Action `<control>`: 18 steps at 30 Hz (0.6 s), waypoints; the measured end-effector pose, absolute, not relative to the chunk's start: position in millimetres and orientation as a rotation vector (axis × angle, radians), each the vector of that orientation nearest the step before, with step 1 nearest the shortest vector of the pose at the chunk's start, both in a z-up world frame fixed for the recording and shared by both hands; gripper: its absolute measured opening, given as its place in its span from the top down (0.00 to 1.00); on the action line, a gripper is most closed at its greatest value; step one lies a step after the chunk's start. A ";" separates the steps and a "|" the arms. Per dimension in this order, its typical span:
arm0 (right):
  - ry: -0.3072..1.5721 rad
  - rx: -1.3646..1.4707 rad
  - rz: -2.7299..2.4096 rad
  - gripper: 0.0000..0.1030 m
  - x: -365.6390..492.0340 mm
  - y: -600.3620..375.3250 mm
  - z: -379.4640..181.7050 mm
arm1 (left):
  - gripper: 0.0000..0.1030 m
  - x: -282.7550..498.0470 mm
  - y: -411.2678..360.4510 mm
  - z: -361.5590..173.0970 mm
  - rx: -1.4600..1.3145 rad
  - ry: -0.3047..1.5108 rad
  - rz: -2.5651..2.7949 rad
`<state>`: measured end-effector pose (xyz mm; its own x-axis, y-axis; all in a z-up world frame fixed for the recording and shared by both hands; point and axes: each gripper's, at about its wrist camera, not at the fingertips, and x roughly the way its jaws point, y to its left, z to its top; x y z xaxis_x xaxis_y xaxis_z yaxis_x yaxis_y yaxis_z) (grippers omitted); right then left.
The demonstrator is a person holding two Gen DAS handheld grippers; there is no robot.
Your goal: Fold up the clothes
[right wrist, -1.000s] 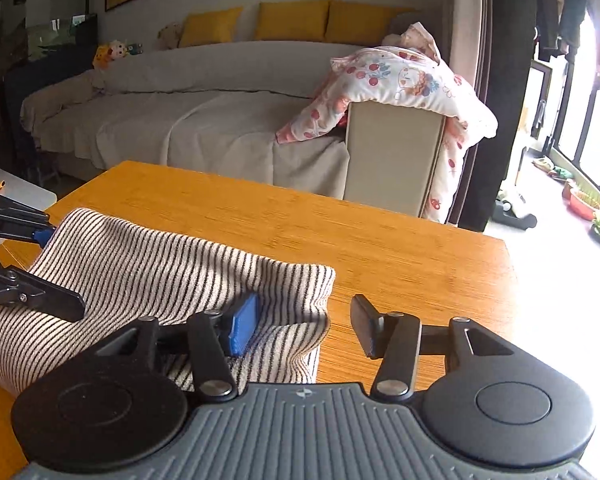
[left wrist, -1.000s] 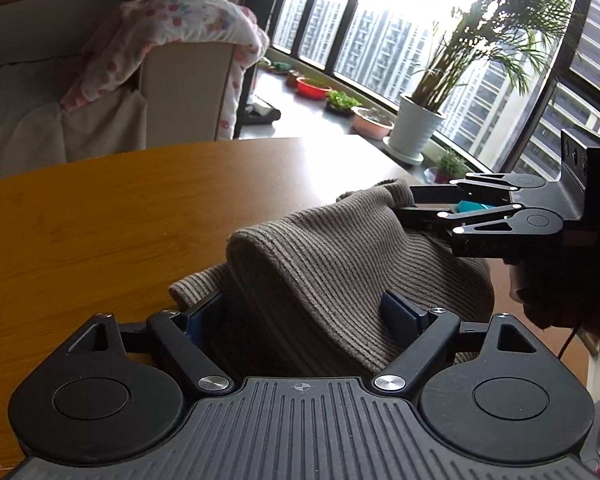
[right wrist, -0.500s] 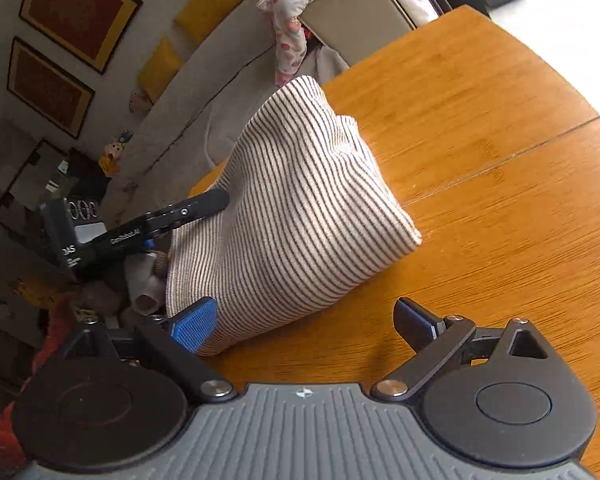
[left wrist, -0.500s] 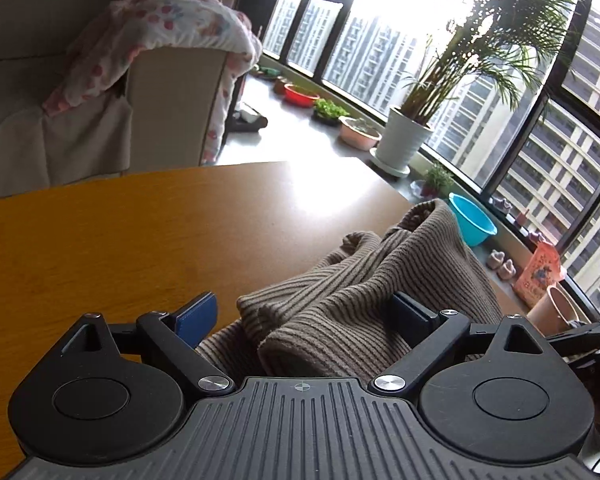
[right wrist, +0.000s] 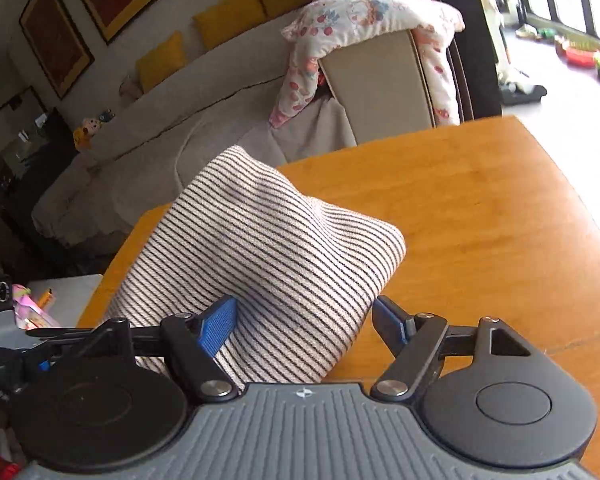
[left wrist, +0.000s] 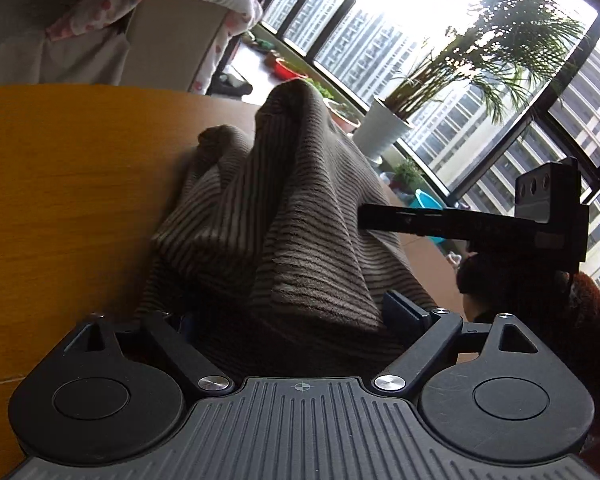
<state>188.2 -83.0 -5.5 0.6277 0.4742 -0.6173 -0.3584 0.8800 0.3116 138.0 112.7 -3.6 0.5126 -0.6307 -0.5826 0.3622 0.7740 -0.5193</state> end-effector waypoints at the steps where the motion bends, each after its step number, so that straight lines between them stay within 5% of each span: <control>1: 0.732 0.115 0.472 0.27 188.2 -77.6 -1.3 | 0.12 134.6 107.3 -1.3 -0.339 0.834 -0.636; 5: 0.684 0.024 0.448 0.26 184.9 -69.9 16.7 | 0.10 121.1 85.7 7.9 -0.279 0.811 -0.732; 9: 0.710 0.146 0.476 0.11 169.8 -93.7 22.9 | 0.08 109.6 78.9 22.5 -0.253 0.774 -0.811; 18: 0.827 0.360 0.599 0.12 135.9 -95.5 -21.2 | 0.01 132.6 128.4 42.1 -0.340 0.642 -0.520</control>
